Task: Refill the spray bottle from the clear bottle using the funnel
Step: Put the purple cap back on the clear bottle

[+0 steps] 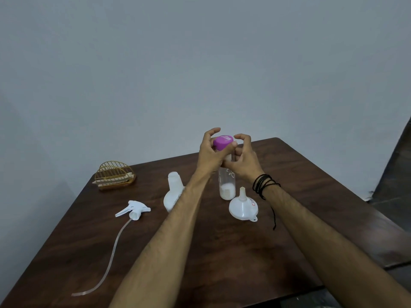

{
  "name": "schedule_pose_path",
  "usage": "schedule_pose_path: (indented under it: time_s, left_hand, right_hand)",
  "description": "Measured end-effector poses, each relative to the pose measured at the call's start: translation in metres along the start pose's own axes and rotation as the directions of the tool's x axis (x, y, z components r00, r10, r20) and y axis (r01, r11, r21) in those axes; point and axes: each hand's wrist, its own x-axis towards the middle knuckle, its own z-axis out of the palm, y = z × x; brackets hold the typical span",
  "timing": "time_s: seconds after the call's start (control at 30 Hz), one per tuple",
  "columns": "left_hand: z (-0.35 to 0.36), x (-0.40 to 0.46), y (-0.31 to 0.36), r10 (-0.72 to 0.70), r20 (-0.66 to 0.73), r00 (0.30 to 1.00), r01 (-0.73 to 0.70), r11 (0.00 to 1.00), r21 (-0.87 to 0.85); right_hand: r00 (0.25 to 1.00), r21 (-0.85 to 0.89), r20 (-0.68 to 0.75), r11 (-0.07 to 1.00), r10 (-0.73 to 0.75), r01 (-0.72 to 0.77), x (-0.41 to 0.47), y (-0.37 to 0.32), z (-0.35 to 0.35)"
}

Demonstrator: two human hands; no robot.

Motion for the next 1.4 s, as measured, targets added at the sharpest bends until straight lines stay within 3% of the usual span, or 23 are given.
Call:
schedule_pose_path:
  time_s: [0.3, 0.4, 0.5, 0.6, 0.67, 0.83, 1.0, 1.17, 1.4]
  left_hand:
    - [-0.016, 0.008, 0.006, -0.047, 0.188, 0.981, 0.047, 0.999, 0.008]
    - [-0.013, 0.004, 0.004, -0.051, 0.14, 0.989, 0.049, 0.999, 0.013]
    - [-0.007, -0.005, -0.006, -0.037, 0.021, 0.999, 0.037, 0.999, 0.017]
    - [-0.005, -0.016, -0.026, -0.079, -0.003, 0.997, 0.079, 0.997, 0.014]
    - [-0.004, -0.026, -0.044, -0.118, 0.004, 0.993, 0.117, 0.991, 0.06]
    - [0.003, -0.055, -0.093, -0.196, -0.064, 0.979, 0.201, 0.975, 0.091]
    - [0.005, -0.065, -0.104, -0.218, -0.137, 0.966, 0.244, 0.945, 0.218]
    - [0.003, -0.061, -0.106, -0.214, -0.167, 0.962, 0.25, 0.939, 0.236]
    - [0.024, -0.027, -0.117, -0.182, -0.211, 0.96, 0.235, 0.936, 0.263]
  right_hand:
    - [0.986, 0.167, 0.157, 0.983, 0.048, -0.075, 0.003, 0.0, -0.013]
    - [0.98, 0.159, 0.187, 0.983, 0.059, -0.09, 0.006, 0.0, -0.013]
    - [0.977, 0.083, 0.201, 0.993, 0.069, -0.087, -0.003, 0.006, -0.01]
    - [0.999, 0.028, 0.001, 0.998, 0.053, -0.053, -0.034, 0.022, -0.015]
    - [0.996, -0.017, -0.055, 0.997, 0.075, -0.076, -0.06, 0.037, -0.023]
    - [0.984, -0.259, 0.11, 0.96, 0.138, -0.106, -0.106, 0.069, -0.036]
    - [0.974, -0.378, 0.208, 0.926, 0.092, -0.006, -0.103, 0.077, -0.034]
    - [0.994, -0.343, 0.004, 0.934, 0.112, -0.104, -0.076, 0.098, -0.045]
    - [0.952, -0.238, -0.222, 0.936, 0.209, -0.261, 0.006, 0.131, -0.068]
